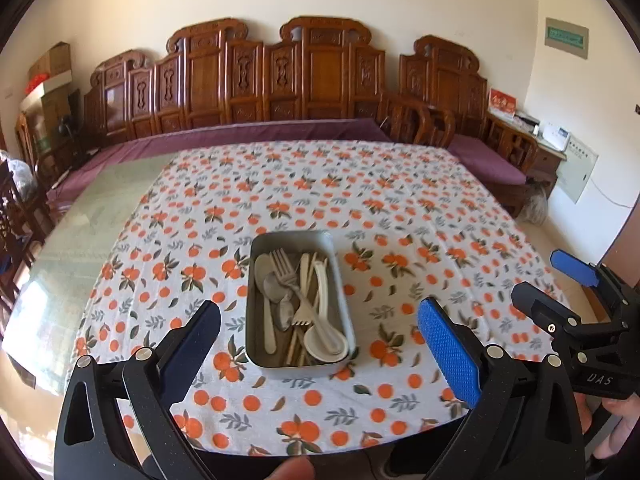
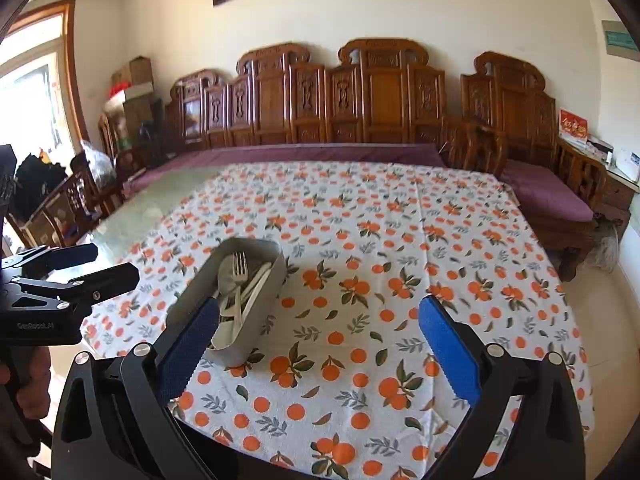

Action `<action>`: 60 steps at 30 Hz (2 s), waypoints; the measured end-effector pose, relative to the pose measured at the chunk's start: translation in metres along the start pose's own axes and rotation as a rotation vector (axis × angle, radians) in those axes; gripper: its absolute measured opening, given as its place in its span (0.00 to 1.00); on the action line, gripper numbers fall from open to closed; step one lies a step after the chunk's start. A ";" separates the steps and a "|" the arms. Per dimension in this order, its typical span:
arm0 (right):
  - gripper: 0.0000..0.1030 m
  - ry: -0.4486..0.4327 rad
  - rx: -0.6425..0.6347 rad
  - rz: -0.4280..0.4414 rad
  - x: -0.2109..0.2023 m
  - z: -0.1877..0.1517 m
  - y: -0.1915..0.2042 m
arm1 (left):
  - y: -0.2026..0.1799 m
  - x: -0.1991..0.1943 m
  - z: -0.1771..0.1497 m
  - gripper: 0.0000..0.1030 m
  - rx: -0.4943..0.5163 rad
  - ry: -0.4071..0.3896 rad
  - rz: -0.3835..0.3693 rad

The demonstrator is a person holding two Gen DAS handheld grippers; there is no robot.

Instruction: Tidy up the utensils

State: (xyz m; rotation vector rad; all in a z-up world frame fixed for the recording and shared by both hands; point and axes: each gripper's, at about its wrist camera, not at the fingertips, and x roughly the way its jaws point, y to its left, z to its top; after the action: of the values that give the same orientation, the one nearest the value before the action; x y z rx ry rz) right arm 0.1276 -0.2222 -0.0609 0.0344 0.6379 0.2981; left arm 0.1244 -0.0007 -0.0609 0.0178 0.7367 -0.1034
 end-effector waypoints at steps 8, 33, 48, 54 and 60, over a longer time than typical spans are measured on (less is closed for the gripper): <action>0.97 -0.072 0.014 -0.016 -0.043 0.006 -0.003 | -0.024 -0.042 0.005 0.92 0.028 -0.068 0.004; 0.97 -0.319 -0.014 -0.056 -0.151 0.036 0.010 | -0.033 -0.137 0.015 0.92 0.018 -0.274 0.046; 0.97 -0.314 -0.011 -0.069 -0.147 0.036 0.011 | -0.032 -0.138 0.012 0.92 0.020 -0.279 0.056; 0.97 -0.312 -0.009 -0.067 -0.146 0.036 0.011 | -0.033 -0.138 0.011 0.92 0.020 -0.281 0.056; 0.97 -0.313 -0.008 -0.064 -0.144 0.035 0.012 | -0.033 -0.137 0.011 0.92 0.020 -0.281 0.054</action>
State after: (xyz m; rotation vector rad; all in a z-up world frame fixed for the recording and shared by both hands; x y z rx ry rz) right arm 0.0349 -0.2495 0.0526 0.0517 0.3268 0.2267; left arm 0.0273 -0.0223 0.0400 0.0411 0.4541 -0.0600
